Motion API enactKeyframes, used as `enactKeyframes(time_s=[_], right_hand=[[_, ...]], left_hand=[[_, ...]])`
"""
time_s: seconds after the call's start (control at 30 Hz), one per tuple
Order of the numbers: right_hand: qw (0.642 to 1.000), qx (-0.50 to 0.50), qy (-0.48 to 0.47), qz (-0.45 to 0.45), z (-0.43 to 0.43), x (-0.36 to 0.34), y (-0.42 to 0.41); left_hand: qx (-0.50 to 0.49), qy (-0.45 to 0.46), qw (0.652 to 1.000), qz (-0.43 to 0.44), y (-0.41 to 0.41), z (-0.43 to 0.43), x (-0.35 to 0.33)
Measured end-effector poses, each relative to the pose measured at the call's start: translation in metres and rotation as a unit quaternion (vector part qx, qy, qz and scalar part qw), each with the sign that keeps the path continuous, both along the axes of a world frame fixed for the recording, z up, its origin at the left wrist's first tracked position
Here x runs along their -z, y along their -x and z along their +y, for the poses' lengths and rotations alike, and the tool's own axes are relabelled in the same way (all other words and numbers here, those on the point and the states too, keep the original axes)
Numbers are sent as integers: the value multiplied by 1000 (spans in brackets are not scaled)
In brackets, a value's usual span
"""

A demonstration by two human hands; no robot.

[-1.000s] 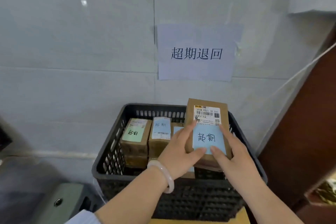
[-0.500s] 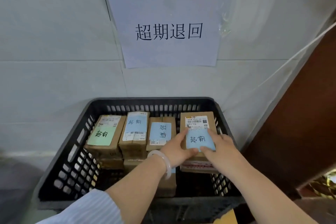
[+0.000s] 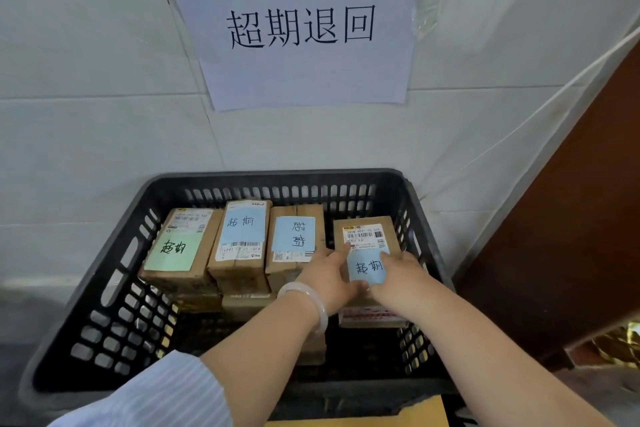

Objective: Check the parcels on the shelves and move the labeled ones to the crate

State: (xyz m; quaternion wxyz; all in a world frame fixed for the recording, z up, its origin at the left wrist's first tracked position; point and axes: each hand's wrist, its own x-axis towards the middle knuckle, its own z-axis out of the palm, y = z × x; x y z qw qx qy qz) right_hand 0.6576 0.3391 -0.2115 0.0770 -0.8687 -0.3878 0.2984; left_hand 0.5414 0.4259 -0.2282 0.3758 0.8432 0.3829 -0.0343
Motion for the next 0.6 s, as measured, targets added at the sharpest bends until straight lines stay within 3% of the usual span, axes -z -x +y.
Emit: enactKeyframes(time_s=[0.23,0.33,0.6], right_hand=[[995,-92,-29,5,-10,-3,0],[987,-146,-67,-33,-11,-13,10],[937,-305,-139,-100,19,-43,85]], left_hand=[[60,-75,995,7,10,4,-10],[67,-135,988,28,28,8,-23],[-41,-317,941,115,133,11,-46]])
